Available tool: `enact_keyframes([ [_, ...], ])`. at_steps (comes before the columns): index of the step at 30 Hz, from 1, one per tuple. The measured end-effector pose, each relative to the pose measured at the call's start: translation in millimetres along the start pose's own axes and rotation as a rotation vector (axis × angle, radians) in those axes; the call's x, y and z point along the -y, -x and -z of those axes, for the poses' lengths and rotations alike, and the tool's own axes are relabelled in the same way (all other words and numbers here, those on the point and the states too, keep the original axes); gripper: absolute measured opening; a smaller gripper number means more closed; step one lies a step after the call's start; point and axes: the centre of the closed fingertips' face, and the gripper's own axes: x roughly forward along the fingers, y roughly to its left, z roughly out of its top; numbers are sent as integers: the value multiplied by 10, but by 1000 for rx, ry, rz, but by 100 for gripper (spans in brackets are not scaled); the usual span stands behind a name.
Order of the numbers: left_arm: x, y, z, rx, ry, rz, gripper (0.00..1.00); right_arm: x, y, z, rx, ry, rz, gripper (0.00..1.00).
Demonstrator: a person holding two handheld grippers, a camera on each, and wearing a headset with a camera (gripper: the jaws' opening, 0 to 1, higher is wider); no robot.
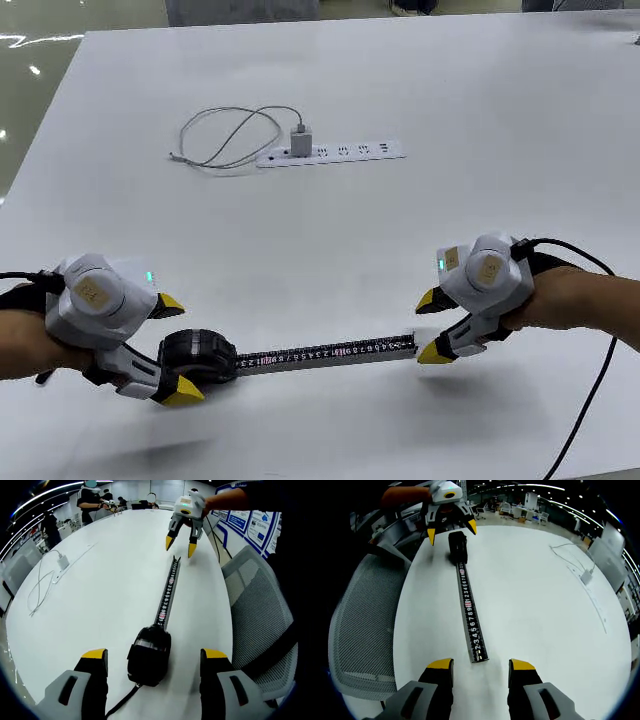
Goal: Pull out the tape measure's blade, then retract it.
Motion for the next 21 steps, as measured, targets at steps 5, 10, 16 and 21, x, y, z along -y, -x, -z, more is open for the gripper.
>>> enact_keyframes([
  [5, 2, 1, 2, 20, 42, -10, 80, -19, 0, 2, 7, -13, 3, 46],
  [10, 30, 4, 16, 25, 98, -9, 91, -63, -18, 39, 0, 0, -3, 53],
  [16, 37, 10, -8, 59, 136, -13, 99, -44, -19, 20, 25, -50, 13, 59],
  [21, -18, 19, 15, 93, 224, -30, 99, -50, 14, -16, 60, -55, 30, 74],
])
